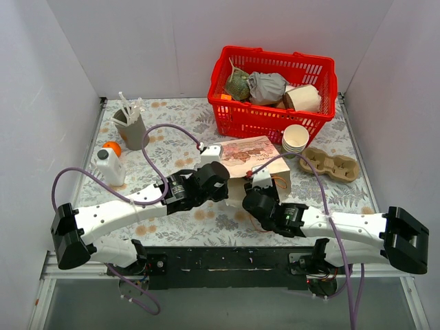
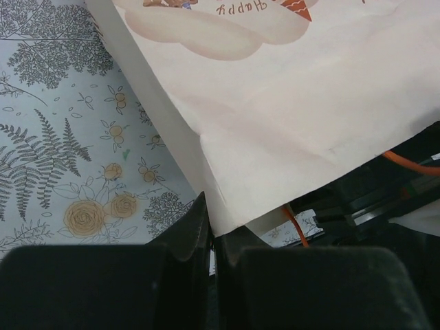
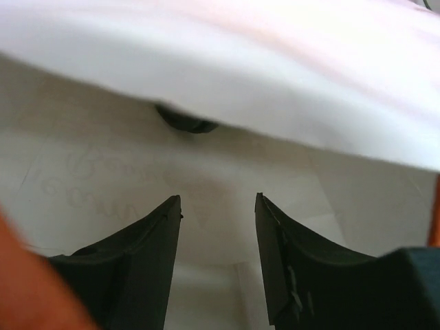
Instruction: Pack the takeout coffee
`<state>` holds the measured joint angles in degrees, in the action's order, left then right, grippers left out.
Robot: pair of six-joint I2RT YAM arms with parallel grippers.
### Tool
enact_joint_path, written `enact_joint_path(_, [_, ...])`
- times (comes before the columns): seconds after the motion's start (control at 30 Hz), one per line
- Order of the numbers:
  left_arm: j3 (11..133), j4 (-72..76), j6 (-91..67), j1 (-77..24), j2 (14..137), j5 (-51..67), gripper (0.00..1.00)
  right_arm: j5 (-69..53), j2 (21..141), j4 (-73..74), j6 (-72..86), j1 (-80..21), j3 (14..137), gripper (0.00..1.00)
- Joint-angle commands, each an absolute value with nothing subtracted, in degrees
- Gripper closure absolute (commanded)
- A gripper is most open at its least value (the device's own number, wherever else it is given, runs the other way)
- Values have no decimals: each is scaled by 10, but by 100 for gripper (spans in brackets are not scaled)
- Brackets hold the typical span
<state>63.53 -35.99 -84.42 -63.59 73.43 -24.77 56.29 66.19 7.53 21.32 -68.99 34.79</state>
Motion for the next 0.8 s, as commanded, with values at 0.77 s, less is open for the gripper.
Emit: enact_joint_path(0.77, [583,-309,-872,-640,692,-217,100,592,527,-192,308,-637,233,21])
